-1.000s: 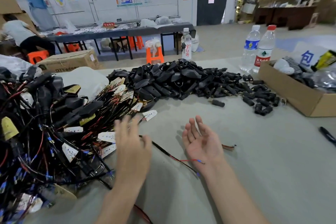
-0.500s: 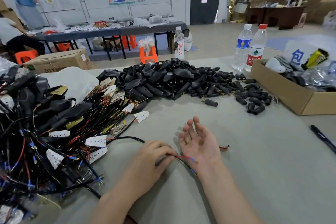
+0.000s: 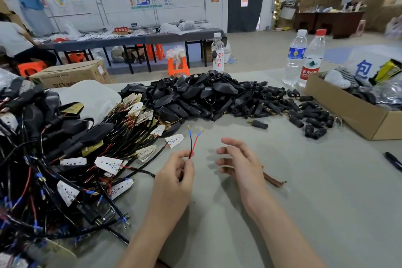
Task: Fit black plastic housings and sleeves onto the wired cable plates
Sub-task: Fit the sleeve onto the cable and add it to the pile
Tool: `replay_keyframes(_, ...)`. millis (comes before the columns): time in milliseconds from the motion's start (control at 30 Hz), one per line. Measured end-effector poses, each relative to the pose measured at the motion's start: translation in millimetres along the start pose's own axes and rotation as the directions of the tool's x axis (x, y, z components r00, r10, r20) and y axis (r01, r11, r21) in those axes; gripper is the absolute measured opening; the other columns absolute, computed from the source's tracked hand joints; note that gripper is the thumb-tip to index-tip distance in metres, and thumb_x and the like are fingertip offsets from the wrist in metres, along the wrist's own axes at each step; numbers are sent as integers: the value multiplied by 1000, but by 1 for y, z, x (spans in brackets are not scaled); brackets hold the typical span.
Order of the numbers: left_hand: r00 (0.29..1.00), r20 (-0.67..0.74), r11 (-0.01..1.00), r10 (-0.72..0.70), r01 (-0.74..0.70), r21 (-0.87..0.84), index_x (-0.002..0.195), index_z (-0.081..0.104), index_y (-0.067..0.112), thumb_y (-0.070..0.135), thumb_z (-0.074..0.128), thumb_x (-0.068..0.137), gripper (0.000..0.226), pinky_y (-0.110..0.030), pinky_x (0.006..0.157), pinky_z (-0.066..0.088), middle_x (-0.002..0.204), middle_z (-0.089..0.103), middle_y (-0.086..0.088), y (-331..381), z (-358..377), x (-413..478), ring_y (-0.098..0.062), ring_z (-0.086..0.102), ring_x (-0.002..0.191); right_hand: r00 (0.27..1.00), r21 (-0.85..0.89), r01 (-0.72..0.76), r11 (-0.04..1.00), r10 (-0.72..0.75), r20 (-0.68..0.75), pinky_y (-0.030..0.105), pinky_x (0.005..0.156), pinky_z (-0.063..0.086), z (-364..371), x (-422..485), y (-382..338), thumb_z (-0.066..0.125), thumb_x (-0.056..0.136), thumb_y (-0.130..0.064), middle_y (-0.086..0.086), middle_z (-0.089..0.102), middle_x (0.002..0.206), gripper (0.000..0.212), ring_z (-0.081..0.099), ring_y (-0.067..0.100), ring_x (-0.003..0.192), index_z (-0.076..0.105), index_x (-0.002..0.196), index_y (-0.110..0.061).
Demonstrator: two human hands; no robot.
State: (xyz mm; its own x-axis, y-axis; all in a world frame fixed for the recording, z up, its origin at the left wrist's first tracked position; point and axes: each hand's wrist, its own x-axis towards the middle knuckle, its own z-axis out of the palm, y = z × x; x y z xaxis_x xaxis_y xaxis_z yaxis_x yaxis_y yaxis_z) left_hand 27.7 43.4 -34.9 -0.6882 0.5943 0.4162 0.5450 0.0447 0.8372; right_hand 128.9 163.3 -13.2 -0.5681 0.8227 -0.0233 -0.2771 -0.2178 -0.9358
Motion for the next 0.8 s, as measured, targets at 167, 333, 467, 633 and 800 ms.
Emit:
replay_keyframes(167, 979, -108, 927, -174, 126, -353, 108, 62, 19, 19, 49, 104, 13, -27, 45, 27, 56, 38, 10, 4, -7, 7, -12, 30, 49, 995, -247, 91, 965, -77, 66, 18, 59, 48, 9, -3, 4, 47, 96, -10, -10, 71, 85, 30, 64, 6, 67, 69, 99, -31)
replay_keyframes(333, 952, -167, 845, -258, 139, -517, 101, 61, 11, 19, 50, 103, 14, -21, 41, 22, 60, 35, 2, 6, -12, 13, -10, 27, 49, 969, -579, 248, 777, -191, 159, 31, 76, 53, 39, 56, -11, 45, 98, -17, -5, 61, 110, 26, 66, 13, 81, 60, 115, -30)
replay_keyframes(467, 959, -165, 852, -230, 117, -511, 96, 63, 15, 20, 51, 102, 14, -17, 41, 26, 56, 38, 7, 4, -10, 11, -7, 29, 47, 974, -803, 226, 551, -129, 185, 30, 66, 48, 67, 112, -13, 41, 99, -21, 4, 34, 130, 43, 57, 20, 69, 41, 142, -28)
replay_keyframes(633, 958, -159, 849, -238, 126, -513, 96, 67, 24, 23, 54, 101, 14, -16, 44, 29, 57, 41, 10, -2, -8, 13, -7, 32, 49, 981, -884, 181, 432, -15, 193, 37, 104, 43, 96, 152, -7, 42, 103, -33, 15, 30, 141, 44, 56, 35, 111, 41, 145, -20)
replay_keyframes(800, 962, -144, 857, -230, 130, -499, 97, 69, 38, 43, 57, 89, 15, -25, 49, 31, 55, 45, 14, -9, -6, 15, -9, 37, 49, 987, -900, 125, 419, 40, 156, 32, 95, 40, 102, 164, 1, 52, 100, -32, 16, 36, 135, 30, 53, 32, 107, 53, 123, -12)
